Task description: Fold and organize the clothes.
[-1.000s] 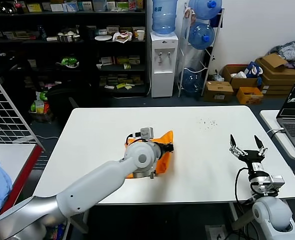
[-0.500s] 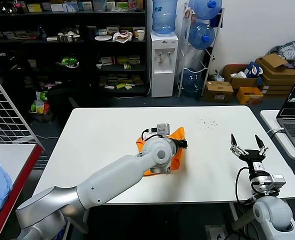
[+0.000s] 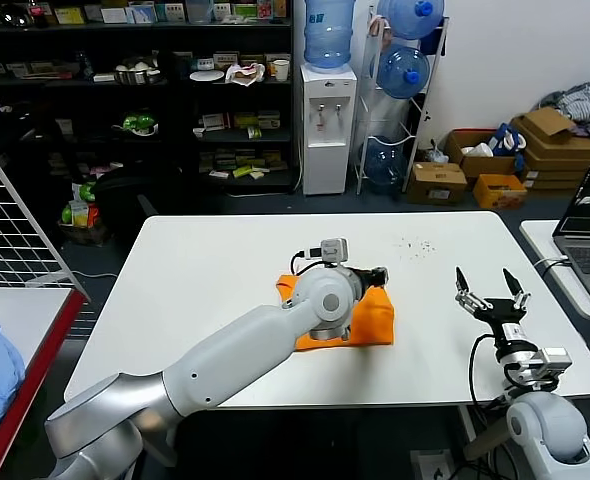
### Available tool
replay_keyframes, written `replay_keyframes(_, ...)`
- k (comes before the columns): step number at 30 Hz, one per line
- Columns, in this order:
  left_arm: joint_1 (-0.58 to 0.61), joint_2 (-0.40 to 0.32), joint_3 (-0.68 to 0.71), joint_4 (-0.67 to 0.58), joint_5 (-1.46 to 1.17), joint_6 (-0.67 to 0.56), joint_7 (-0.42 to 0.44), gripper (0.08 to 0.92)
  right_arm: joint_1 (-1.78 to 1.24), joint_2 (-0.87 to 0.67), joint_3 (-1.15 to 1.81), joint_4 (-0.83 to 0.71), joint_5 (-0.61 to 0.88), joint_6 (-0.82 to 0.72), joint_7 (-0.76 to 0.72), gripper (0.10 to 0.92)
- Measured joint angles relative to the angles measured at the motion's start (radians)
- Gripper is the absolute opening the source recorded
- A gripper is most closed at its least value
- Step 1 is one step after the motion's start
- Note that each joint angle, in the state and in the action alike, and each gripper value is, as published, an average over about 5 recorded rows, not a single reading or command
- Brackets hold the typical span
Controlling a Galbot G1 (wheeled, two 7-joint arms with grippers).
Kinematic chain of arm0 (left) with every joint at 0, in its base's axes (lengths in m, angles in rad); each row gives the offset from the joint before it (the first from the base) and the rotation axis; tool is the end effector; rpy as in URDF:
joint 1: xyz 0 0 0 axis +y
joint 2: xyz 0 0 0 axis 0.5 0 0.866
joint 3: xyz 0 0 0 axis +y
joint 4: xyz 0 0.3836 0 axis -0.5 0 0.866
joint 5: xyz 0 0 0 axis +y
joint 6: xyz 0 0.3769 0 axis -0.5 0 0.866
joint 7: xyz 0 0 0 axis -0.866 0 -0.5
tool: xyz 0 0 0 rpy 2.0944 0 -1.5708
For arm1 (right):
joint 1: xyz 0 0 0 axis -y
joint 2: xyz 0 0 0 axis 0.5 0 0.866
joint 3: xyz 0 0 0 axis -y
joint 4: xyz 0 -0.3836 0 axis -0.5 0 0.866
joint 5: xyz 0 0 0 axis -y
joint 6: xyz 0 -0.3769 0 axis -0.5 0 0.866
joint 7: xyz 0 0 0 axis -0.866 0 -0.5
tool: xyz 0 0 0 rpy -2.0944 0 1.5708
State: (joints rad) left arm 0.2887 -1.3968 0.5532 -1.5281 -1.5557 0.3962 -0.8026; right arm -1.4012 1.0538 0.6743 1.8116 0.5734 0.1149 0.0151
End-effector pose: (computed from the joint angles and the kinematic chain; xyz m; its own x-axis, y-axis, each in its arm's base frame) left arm 0.4398 -0.2573 -0.2046 -0.6318 0.5189 0.5758 0.3051 0.8494 -0.4306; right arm 0.2603 -0.1930 -0.3395 -0.9987 0.0281 -0.0434 0.0266 0.9990 0.0368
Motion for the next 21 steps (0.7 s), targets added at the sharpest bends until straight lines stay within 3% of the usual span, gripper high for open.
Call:
replay_keyframes(5, 0.06, 0.076, -0.073, -0.083, 0.104, -0.017, 0.063, 0.572, -0.022, -0.019, 0.014, 0.031, 0.031, -0.053, -0.036, 0.921)
replay_keyframes(9, 0.177, 0.175, -0.184, -0.172, 0.249, -0.061, 0.166, 0.685, -0.043, -0.025, 0.028, 0.051, 0.042, -0.075, -0.066, 0.921)
replay_keyframes(17, 0.577, 0.31, -0.549, -0.315, 0.65, -0.273, 0.488, 0.896, -0.086, -0.019, 0.059, 0.077, 0.033, -0.072, -0.097, 0.921)
replay_keyframes(21, 0.785, 0.32, -0.743, -0.364, 0.836, -0.404, 0.641, 0.92, -0.113, -0.007, 0.081, 0.091, 0.019, -0.055, -0.11, 0.921)
